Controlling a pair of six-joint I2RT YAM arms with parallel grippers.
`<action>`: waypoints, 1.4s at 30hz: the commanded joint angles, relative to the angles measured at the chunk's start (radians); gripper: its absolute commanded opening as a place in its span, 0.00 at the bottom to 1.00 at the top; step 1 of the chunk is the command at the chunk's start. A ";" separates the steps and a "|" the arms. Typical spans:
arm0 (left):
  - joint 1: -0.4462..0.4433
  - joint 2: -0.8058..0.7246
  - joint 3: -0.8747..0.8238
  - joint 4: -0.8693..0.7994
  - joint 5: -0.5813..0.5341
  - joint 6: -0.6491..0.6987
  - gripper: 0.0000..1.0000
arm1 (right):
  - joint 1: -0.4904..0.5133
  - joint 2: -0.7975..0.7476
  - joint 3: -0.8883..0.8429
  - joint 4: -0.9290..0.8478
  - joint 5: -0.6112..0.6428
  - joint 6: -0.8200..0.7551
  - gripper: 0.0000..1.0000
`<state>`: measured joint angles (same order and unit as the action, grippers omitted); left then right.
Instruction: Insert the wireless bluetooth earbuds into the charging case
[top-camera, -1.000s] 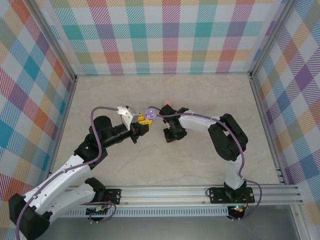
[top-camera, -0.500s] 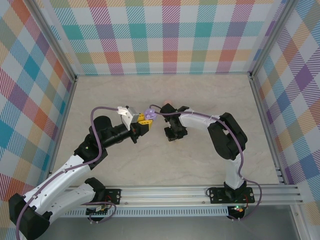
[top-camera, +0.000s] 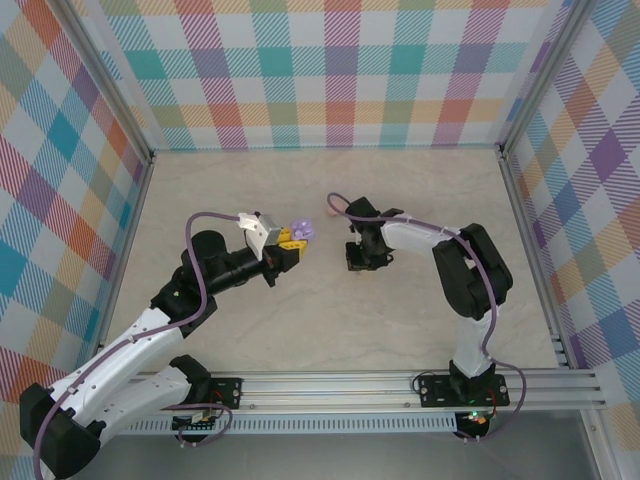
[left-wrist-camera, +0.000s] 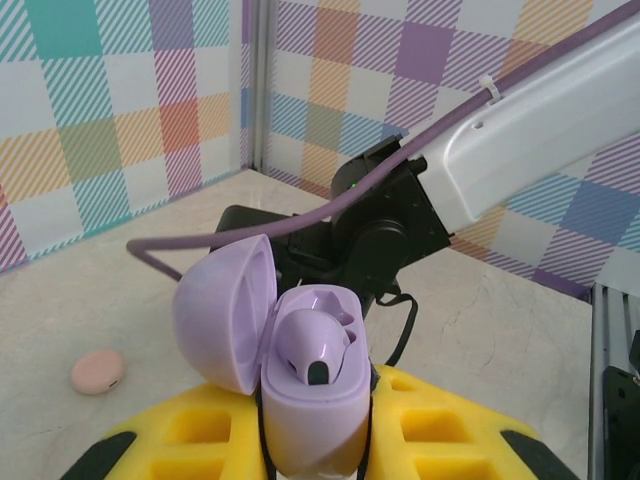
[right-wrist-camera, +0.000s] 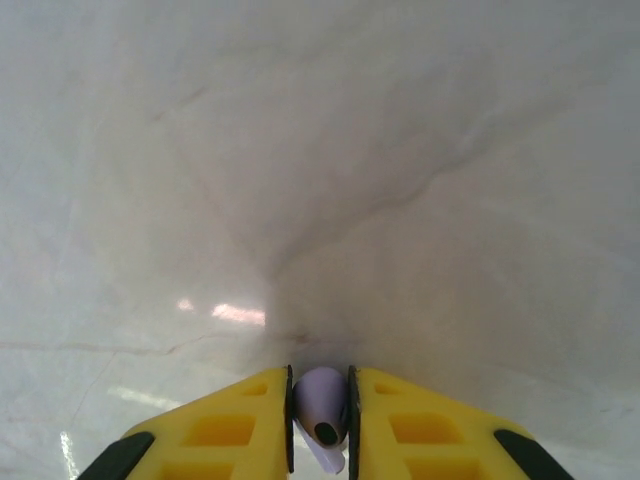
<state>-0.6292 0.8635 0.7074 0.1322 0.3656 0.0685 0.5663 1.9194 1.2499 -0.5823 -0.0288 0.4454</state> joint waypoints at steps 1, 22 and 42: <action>0.008 0.005 0.014 0.020 0.021 -0.001 0.22 | -0.028 -0.029 -0.017 0.037 -0.012 0.063 0.22; 0.007 0.019 0.012 0.028 0.026 -0.010 0.22 | -0.026 0.065 0.124 -0.119 0.068 -0.188 0.45; 0.007 0.012 0.001 0.037 0.016 -0.017 0.22 | 0.026 0.166 0.262 -0.273 0.099 -0.354 0.42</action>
<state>-0.6292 0.8837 0.7074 0.1333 0.3756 0.0643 0.5846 2.0575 1.4799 -0.8028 0.0711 0.1146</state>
